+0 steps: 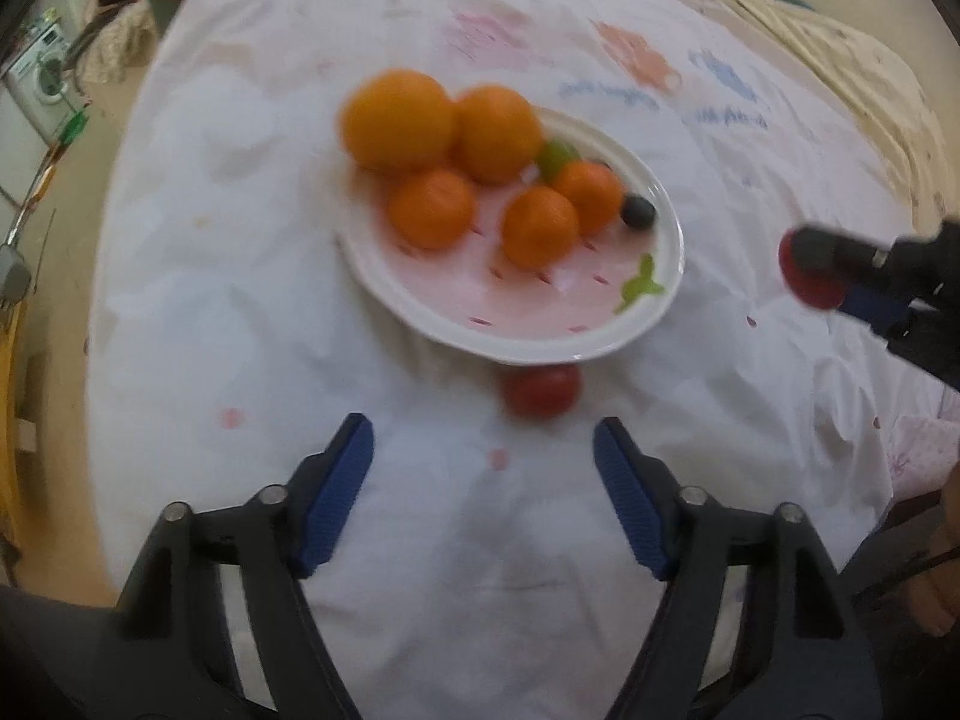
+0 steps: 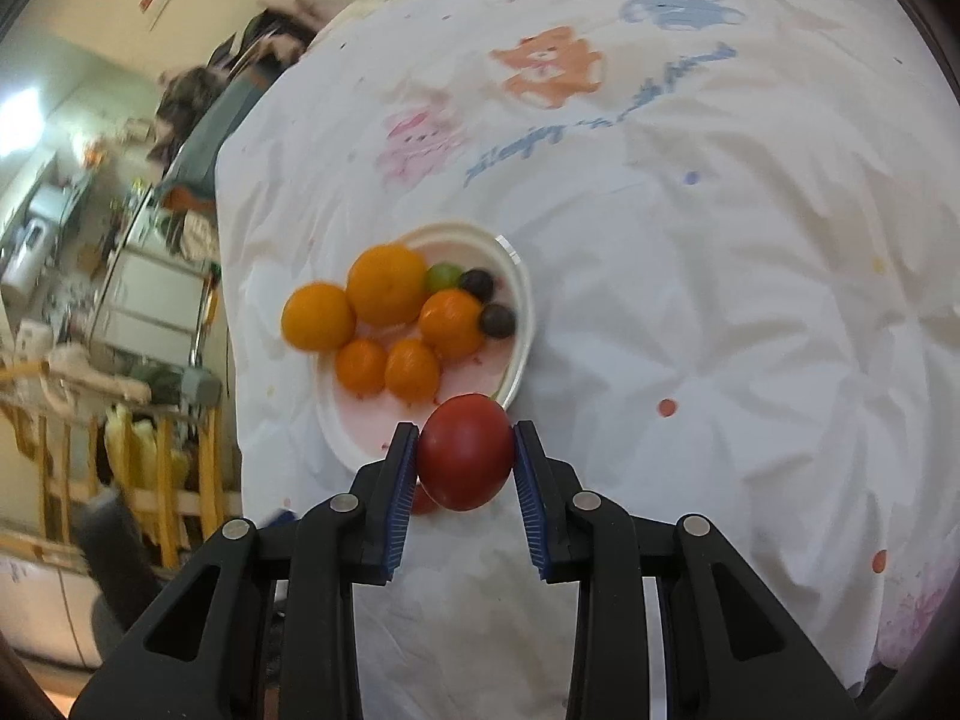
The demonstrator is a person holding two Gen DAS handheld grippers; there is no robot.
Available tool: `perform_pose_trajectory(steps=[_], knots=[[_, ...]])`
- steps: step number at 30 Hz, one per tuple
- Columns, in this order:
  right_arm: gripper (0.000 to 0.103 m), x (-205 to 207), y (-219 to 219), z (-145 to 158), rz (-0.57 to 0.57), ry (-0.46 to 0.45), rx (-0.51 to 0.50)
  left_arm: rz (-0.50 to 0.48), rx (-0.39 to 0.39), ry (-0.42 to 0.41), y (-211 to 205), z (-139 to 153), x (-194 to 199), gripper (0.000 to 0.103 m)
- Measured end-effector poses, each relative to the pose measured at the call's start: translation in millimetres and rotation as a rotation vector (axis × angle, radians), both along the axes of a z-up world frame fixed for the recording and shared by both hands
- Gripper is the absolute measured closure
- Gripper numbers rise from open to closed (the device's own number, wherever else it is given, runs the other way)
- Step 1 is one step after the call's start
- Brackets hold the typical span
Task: Organize fruits
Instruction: 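Lift the red tomato with the right gripper while the left gripper grasps a small red tomato, then lower both tomatoes onto the plate and open both grippers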
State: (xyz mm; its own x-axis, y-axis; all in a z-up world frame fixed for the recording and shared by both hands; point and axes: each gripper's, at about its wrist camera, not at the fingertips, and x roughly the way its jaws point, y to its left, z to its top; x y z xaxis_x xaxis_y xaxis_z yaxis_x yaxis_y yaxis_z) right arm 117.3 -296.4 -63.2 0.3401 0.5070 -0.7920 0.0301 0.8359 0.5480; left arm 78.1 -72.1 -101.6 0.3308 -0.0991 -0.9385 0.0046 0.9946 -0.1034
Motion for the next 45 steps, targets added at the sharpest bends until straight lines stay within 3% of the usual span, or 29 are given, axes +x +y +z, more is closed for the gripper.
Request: perform_pose_trajectory(steps=[1,8,14,15,23,28,36,45], knots=[[0.07,0.2,-2.5,-0.6,-0.005,0.002,0.003,-0.003,-0.006,0.005,-3.4,-2.5,1.8,0.043],[0.07,-1.4,-14.5,-4.7,-0.017,0.017,0.016,-0.02,-0.006,0.046,-22.3,-26.3,17.9,0.045],[0.07,-0.4,-15.8,-5.3,-0.014,0.02,0.021,-0.021,0.044,0.037,-27.0,-35.3,29.6,0.067],[0.07,-0.1,-14.2,-4.9,-0.009,0.018,0.022,-0.026,0.039,0.028,-27.0,-33.5,29.9,0.075],[0.07,1.5,-4.8,1.9,-0.009,0.007,0.028,-0.003,0.032,0.044,-10.7,-16.4,11.5,0.075],[0.07,2.4,-1.5,7.2,-0.012,-0.006,0.035,0.009,0.051,-0.033,14.6,17.9,-0.5,0.075],[0.07,4.5,1.9,8.2,-0.014,-0.026,0.012,-0.004,0.058,-0.131,36.7,64.0,19.2,0.075],[0.069,31.2,23.2,10.9,0.056,-0.052,-0.021,-0.001,0.05,-0.126,37.9,59.8,47.6,0.075]])
